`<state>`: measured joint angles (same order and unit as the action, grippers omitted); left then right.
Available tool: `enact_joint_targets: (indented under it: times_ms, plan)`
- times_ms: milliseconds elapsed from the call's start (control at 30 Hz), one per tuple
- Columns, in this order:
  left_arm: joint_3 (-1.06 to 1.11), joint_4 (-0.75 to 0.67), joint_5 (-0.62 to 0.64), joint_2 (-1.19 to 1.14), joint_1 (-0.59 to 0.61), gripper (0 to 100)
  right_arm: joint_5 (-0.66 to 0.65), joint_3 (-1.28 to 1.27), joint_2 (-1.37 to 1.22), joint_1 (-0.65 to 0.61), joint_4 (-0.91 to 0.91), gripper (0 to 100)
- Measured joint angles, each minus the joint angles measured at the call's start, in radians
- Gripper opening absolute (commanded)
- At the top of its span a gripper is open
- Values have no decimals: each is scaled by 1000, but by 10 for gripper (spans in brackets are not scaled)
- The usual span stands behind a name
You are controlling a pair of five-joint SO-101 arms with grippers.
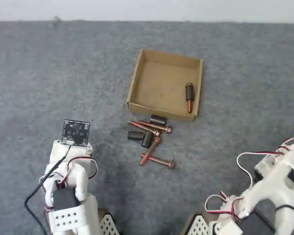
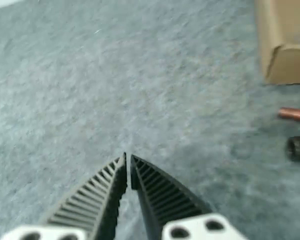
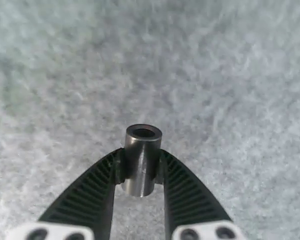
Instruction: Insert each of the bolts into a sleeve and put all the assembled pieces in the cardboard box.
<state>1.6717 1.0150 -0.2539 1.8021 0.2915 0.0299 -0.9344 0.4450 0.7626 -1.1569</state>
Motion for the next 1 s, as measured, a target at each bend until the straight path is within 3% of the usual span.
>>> enact_joint_targets:
  times_ms: [267,600,833,1000]
  plan:
    - [-175,129,0,0,-66,73,-2,-6,5,5,17,6]
    - [-281,144,0,-29,-69,73,-2,-15,5,5,28,6]
    - [-572,176,0,-410,-74,73,-2,-15,5,5,29,6]
    - [-744,241,8,-680,-161,76,-2,-15,5,5,29,6]
